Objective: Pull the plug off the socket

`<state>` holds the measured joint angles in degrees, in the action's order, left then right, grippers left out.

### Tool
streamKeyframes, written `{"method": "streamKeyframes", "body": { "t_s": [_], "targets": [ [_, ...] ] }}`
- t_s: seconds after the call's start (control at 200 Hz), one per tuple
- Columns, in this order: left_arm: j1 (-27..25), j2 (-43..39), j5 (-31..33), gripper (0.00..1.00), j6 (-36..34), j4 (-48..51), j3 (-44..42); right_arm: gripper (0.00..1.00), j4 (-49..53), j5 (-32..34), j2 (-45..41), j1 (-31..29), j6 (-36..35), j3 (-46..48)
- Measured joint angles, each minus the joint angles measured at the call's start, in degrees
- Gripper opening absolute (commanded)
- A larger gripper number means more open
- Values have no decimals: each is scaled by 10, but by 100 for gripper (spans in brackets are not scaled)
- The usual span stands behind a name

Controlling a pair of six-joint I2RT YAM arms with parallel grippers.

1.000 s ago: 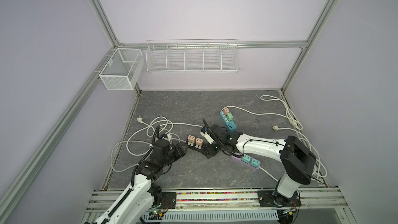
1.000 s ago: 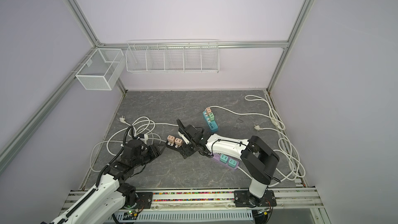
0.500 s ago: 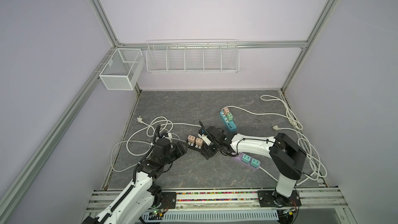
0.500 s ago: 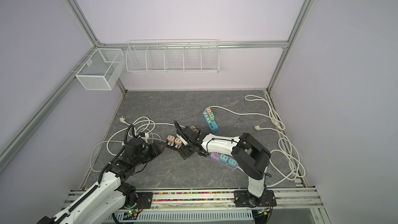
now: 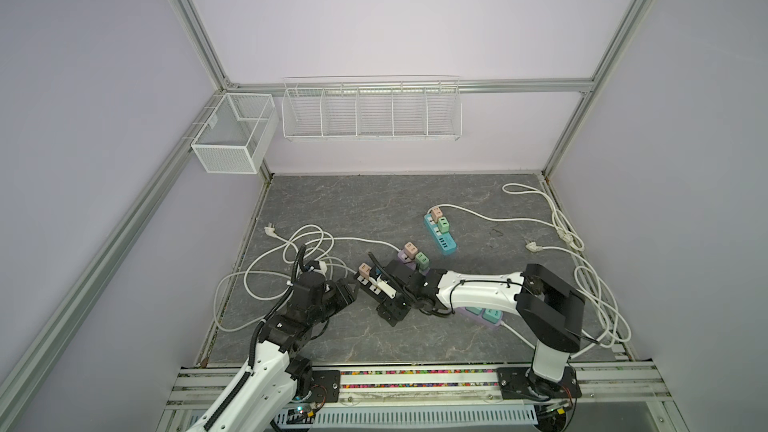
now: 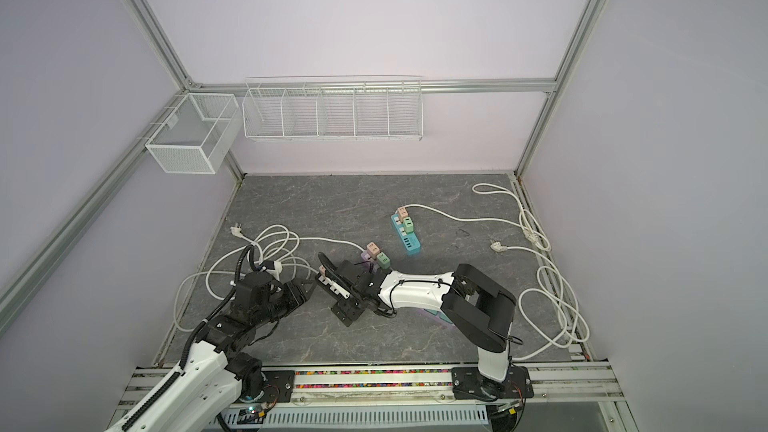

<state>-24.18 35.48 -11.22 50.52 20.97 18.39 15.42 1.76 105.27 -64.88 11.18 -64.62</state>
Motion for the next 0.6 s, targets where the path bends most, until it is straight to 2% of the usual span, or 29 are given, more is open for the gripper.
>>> {"method": "streamKeyframes", "body": {
  "t_s": [0.145,0.375,0.6],
  "targets": [
    [0,-7,0,64,1,12,0,89,0,11,0,-21,15,0],
    [0,24,-14,63,3,1,-7,89,38,76,-48,-19,18,-4],
    [0,73,-22,61,10,-39,-19,89,82,100,-62,-10,35,-68]
  ]
}}
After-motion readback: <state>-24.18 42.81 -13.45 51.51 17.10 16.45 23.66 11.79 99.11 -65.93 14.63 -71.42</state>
